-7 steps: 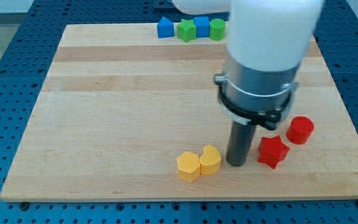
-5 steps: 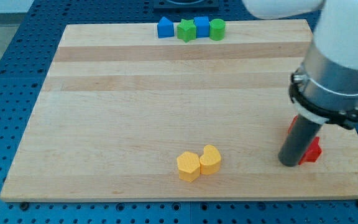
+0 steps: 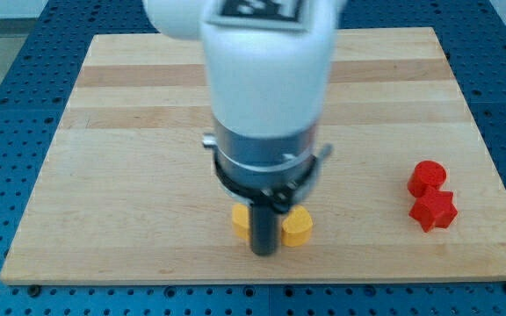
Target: Move the yellow heart above to the red circle
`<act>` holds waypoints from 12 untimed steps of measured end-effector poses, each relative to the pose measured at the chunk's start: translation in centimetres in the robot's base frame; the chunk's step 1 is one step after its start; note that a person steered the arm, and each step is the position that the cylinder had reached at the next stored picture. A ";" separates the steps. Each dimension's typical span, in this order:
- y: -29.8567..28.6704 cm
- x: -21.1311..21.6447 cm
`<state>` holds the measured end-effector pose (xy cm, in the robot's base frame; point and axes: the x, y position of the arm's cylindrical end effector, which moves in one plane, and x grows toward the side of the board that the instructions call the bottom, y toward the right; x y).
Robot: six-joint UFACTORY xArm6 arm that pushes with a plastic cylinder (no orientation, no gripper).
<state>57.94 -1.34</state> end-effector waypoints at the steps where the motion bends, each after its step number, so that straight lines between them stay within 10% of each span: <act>1: -0.8 -4.7; 8: 7.4 1.6; 10: 6.4 -7.5; 12: 3.0 -0.6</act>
<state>57.32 1.71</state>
